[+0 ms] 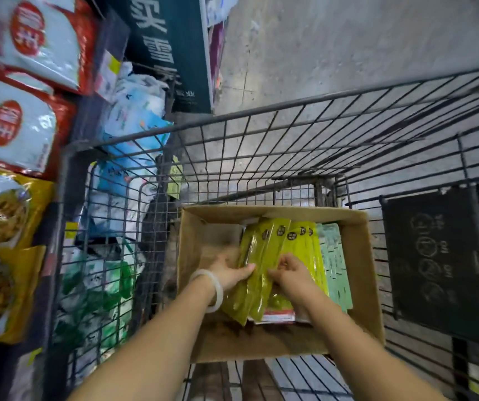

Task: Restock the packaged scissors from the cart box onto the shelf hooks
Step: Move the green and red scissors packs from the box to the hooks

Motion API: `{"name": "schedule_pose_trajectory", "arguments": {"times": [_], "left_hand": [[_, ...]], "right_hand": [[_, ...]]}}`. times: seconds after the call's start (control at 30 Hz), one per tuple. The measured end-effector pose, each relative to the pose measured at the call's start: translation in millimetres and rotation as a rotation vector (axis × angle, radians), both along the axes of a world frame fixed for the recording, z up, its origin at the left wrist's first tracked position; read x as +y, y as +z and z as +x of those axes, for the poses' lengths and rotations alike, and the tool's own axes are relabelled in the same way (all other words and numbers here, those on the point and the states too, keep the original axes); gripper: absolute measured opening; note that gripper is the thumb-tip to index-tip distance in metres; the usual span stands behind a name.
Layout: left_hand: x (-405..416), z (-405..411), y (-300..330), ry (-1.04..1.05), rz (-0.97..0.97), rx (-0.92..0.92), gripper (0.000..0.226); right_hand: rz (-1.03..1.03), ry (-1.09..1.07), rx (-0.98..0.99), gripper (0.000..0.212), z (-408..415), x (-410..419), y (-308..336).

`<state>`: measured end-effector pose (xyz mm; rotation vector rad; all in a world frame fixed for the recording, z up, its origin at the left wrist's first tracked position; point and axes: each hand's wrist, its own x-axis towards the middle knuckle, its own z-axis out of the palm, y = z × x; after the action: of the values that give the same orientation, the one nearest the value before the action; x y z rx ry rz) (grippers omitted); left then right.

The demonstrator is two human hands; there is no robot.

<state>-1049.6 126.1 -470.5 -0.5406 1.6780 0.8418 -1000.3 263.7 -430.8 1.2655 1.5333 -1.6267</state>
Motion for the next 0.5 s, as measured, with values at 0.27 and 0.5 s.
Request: {"name": "schedule_pose_trajectory", "arguments": {"times": [0.27,0.5], "left_hand": [[-2.0,3.0,69.0,0.106,0.038,0.138,0.107],[-28.9,24.1,150.5,0.282,0.012,0.37,0.066]], "right_hand": [[-0.23,-0.083,0.13,0.027,-0.8,12.6,52.5],[-0.209,0.087,0.286,0.027,-6.9,15.7,91.5]]}}
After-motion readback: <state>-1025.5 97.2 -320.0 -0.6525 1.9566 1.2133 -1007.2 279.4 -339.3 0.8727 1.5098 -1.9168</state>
